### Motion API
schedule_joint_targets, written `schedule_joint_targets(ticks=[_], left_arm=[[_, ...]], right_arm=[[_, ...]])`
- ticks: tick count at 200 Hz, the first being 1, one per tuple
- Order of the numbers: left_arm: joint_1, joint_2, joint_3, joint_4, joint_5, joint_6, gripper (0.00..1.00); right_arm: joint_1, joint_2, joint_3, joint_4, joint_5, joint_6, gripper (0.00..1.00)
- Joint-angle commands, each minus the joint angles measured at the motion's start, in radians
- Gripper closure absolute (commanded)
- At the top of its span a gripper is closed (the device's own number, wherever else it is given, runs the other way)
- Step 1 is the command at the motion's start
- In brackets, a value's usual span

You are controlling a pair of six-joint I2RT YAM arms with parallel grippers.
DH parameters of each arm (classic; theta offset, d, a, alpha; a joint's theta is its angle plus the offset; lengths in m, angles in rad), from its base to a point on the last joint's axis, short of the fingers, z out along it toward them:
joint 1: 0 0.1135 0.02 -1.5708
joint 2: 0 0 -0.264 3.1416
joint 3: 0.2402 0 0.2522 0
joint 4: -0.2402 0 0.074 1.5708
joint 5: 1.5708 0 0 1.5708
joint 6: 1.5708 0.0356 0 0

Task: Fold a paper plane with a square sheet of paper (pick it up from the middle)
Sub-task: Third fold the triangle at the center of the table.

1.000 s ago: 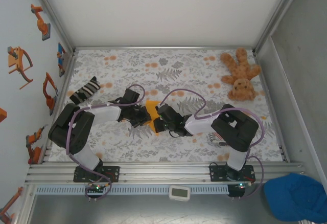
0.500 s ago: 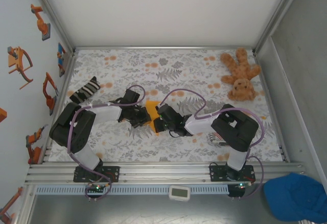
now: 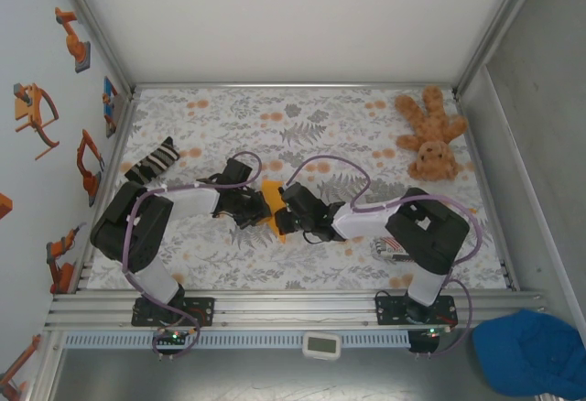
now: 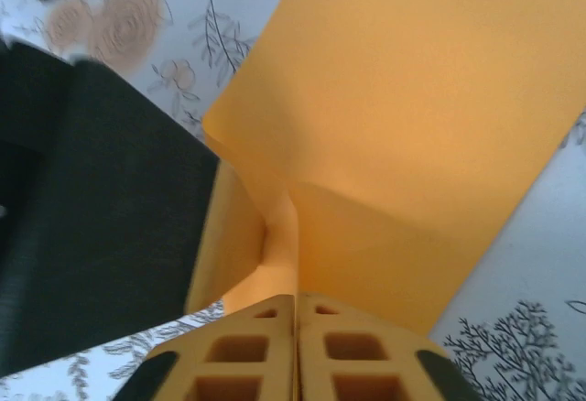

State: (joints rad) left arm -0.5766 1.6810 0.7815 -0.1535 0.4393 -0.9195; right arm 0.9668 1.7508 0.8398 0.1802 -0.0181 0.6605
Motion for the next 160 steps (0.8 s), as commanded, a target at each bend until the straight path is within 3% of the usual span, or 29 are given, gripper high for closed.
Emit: schedule_joint_targets(ticks=[1,33,83,110,160], left_arm=[[-0.002,0.035,0.000,-0.095,-0.064,0.019,0.91],[-0.001,0.042,0.006,-0.093,-0.066,0.015,0.91],[-0.003,0.047,0.015,-0.073,-0.093,-0.029,0.91],[-0.003,0.060,0.024,-0.050,-0.109,-0.062,0.91],[-0.003,0.090,0.041,-0.033,-0.119,-0.089,0.91]], right_arm=[[-0.017,-0.088,0.034,-0.086,0.067,0.010,0.79],[-0.027,-0.160,0.022,-0.123,0.119,0.016,0.67],[-0.039,-0.211,0.013,-0.219,0.176,0.093,0.67],[-0.050,-0.199,0.017,-0.231,0.105,0.119,0.73],[-0.050,-0.097,0.043,-0.153,-0.100,0.153,0.97]])
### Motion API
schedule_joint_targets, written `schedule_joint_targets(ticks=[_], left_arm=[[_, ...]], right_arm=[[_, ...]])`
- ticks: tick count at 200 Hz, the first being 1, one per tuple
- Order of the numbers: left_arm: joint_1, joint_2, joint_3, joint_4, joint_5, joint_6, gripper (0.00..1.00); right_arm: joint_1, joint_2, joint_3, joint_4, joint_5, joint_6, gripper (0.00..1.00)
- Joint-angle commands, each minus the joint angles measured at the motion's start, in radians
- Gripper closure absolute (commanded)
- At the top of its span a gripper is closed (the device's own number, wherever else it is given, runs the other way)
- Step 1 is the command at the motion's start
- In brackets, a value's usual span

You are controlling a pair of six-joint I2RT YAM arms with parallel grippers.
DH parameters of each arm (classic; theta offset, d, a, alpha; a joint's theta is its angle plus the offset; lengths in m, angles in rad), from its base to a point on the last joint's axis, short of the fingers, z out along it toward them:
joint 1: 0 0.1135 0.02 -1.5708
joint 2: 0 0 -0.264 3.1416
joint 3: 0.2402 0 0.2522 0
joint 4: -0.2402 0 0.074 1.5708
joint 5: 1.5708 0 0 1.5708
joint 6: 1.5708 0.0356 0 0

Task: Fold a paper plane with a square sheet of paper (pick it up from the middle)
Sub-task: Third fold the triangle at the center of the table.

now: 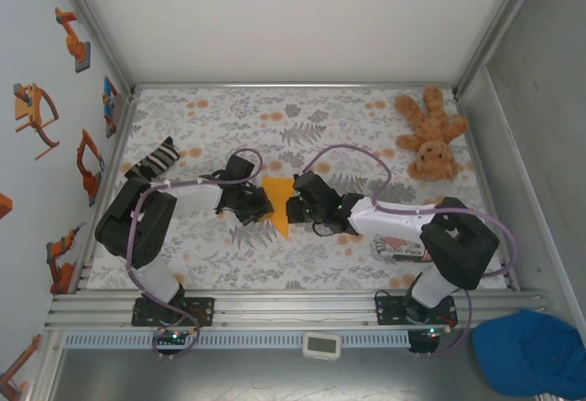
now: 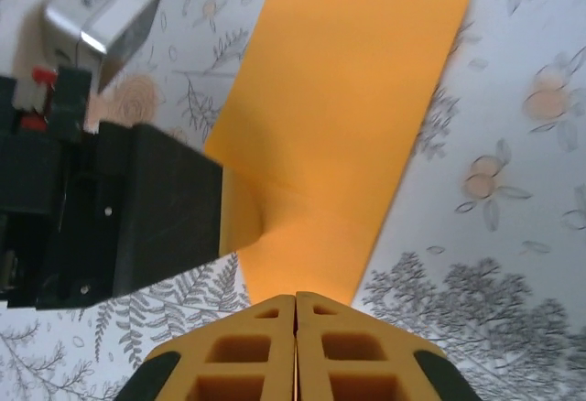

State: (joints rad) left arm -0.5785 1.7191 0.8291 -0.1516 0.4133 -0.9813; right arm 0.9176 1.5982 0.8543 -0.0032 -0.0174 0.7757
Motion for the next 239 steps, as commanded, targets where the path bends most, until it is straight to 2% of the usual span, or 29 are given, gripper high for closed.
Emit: schedule_joint_targets(ticks=[1,35,114,239], left_arm=[[-0.001,0.051,-0.007,-0.035,-0.093,-0.027,0.91],[-0.001,0.056,-0.015,-0.036,-0.085,-0.021,0.91],[-0.001,0.058,-0.010,-0.043,-0.073,-0.006,0.91],[0.000,0.070,-0.004,-0.064,-0.080,0.006,0.92]], right_arm=[[-0.001,0.059,0.030,0.033,-0.105,0.037,0.98],[-0.001,0.132,0.061,0.063,-0.180,0.050,1.00],[-0.002,0.238,0.143,0.043,-0.216,0.052,1.00],[-0.002,0.260,0.104,-0.013,-0.207,0.038,1.00]])
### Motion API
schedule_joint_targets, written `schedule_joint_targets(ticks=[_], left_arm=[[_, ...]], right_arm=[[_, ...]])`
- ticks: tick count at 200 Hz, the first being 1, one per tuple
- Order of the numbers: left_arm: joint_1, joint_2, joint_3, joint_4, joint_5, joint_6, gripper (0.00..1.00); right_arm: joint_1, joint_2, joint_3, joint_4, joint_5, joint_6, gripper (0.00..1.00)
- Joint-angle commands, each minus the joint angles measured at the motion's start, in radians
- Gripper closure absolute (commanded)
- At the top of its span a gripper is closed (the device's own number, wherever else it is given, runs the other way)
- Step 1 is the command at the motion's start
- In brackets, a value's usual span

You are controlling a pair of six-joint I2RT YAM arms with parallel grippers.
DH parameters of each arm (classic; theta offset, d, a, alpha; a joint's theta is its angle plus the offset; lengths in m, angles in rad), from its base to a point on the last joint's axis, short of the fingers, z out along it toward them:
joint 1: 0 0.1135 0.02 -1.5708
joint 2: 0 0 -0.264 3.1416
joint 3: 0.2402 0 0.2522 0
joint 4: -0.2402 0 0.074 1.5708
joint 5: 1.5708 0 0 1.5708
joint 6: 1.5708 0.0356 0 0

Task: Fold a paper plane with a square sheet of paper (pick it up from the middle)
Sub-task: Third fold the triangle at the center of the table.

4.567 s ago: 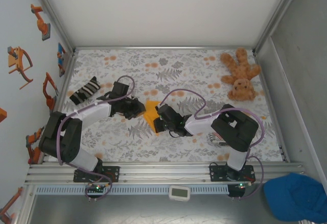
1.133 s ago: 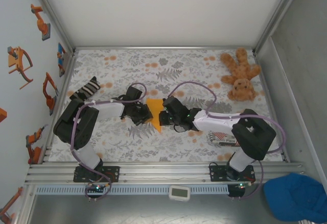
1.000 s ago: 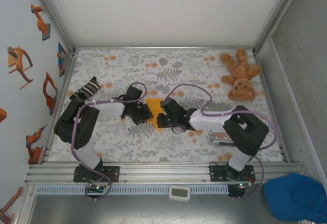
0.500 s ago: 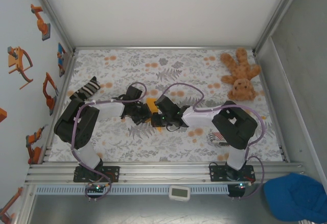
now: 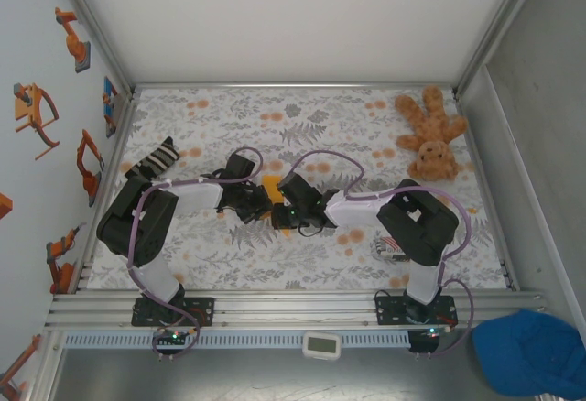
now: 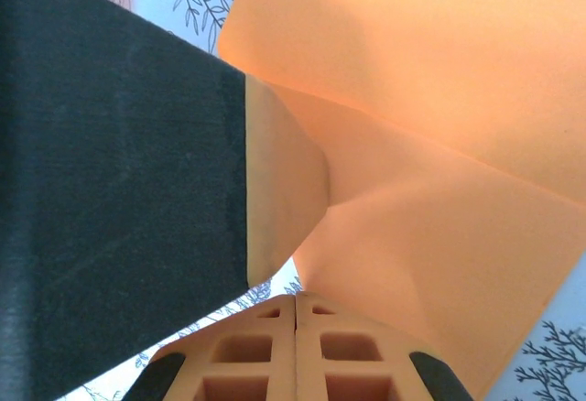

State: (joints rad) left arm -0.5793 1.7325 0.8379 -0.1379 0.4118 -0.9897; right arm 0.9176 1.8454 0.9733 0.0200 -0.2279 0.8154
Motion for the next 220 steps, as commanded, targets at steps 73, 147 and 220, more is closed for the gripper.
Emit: schedule_joint_targets(ticks=[73,147,220], left_arm=[[0.004,0.063,-0.011,-0.088,-0.083,0.023,0.92],[0.012,0.073,-0.011,-0.099,-0.088,0.032,0.92],[0.015,0.082,0.000,-0.100,-0.077,0.036,0.92]], right_arm=[[-0.002,0.006,-0.025,-0.069,0.014,-0.011,1.00],[-0.001,-0.069,-0.113,-0.096,-0.014,-0.018,1.00],[0.000,-0.206,-0.232,-0.084,-0.045,-0.002,1.00]])
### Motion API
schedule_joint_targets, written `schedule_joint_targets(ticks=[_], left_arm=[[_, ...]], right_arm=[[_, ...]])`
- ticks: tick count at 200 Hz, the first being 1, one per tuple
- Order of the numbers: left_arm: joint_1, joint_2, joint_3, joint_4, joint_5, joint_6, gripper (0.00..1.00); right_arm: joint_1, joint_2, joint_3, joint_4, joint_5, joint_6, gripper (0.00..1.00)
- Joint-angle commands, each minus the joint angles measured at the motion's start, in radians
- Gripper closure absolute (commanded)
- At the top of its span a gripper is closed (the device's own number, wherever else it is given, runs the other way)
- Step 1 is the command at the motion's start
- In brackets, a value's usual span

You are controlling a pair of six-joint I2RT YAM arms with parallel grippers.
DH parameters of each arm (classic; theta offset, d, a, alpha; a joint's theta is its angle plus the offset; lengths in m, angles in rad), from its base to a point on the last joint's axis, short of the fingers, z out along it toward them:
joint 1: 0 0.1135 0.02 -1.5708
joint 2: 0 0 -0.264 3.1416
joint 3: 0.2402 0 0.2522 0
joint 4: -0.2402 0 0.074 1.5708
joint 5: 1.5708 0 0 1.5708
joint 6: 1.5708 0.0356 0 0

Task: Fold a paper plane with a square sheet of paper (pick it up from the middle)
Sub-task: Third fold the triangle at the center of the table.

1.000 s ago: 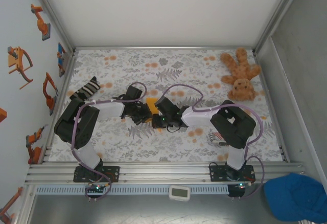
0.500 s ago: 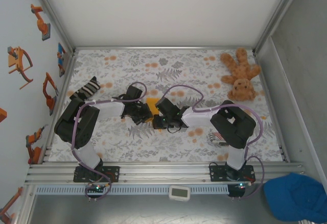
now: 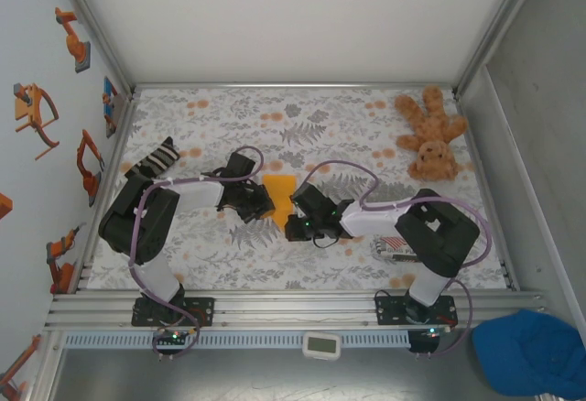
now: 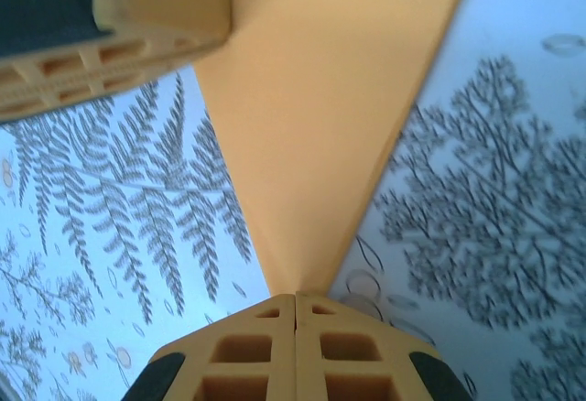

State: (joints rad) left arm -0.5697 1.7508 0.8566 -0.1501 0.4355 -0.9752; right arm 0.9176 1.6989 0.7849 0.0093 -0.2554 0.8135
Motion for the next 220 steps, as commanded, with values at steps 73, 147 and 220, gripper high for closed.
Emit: schedule_joint_targets(ticks=[73,147,220], left_arm=[[0.002,0.060,-0.014,-0.088,-0.091,0.023,0.92],[0.002,0.066,-0.013,-0.092,-0.087,0.027,0.92],[0.005,0.084,-0.008,-0.088,-0.088,0.033,0.92]], right_arm=[[0.000,0.009,0.107,-0.012,-0.018,-0.034,1.00],[-0.016,0.140,0.152,0.033,-0.009,0.016,1.00],[-0.013,-0.019,-0.138,0.068,-0.063,0.021,1.00]])
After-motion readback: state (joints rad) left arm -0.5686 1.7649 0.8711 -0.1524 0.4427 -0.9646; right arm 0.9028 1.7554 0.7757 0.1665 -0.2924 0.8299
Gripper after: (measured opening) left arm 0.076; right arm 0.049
